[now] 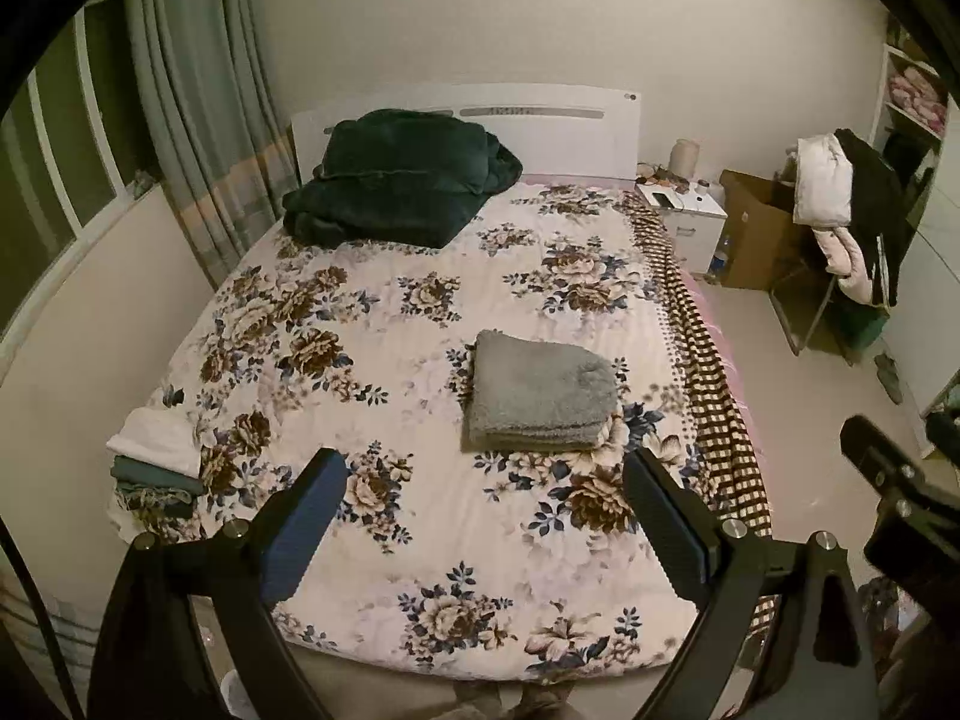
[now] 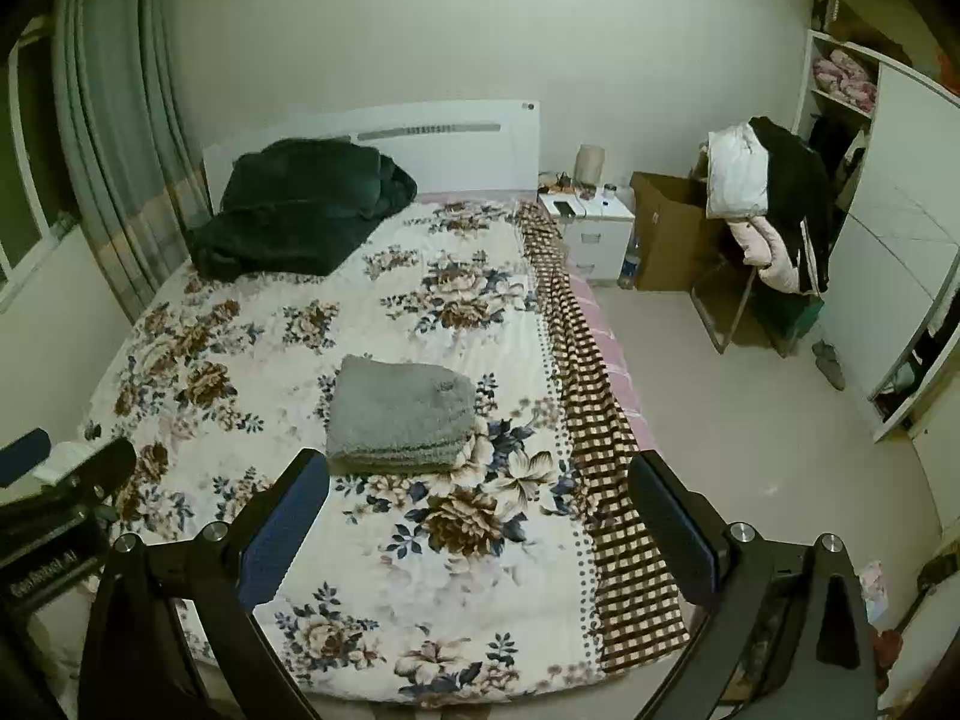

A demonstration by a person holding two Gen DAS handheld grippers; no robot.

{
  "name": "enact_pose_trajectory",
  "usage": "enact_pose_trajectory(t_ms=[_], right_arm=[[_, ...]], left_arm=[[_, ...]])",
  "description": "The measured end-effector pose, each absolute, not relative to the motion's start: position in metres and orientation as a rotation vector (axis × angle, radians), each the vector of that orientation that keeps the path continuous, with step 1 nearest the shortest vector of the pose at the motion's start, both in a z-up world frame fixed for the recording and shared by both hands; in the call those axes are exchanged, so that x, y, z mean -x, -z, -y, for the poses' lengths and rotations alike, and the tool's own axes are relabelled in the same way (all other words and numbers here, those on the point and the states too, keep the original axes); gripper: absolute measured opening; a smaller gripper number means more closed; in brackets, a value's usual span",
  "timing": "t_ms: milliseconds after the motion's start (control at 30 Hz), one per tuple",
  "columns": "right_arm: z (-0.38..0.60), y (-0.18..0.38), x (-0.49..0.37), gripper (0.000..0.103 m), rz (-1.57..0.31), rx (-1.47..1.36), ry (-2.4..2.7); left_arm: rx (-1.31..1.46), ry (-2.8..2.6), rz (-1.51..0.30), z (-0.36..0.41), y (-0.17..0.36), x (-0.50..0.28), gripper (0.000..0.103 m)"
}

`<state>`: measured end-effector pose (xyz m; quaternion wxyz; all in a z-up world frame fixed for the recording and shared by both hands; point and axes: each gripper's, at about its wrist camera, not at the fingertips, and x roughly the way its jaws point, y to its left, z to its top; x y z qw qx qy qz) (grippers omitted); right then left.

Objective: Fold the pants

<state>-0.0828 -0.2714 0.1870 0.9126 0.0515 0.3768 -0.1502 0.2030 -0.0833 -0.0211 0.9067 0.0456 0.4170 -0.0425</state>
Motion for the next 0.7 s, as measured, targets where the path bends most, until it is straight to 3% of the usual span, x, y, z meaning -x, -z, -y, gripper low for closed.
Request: enact_pose_trajectory(t_ms=[200,267,700], right_arm=[[0.262,-0.211,0.108,0.102,-0.755,-0.100,0.316],[0.261,-0.212,0.109,0.102,-0.755,-0.099,0.316],[0.265,-0.213,0.094,0.103,-0.785,-0.113,0.294]], left_arm=[[-0.103,0.087,-0.851,0.080,0.012,-0.189,0.095],[-0.110,0.083,-0.842,0.080,0.011,-0.188,0.102],[-0.117,0.064,-0.834,0.076,0.012,-0.193,0.102]])
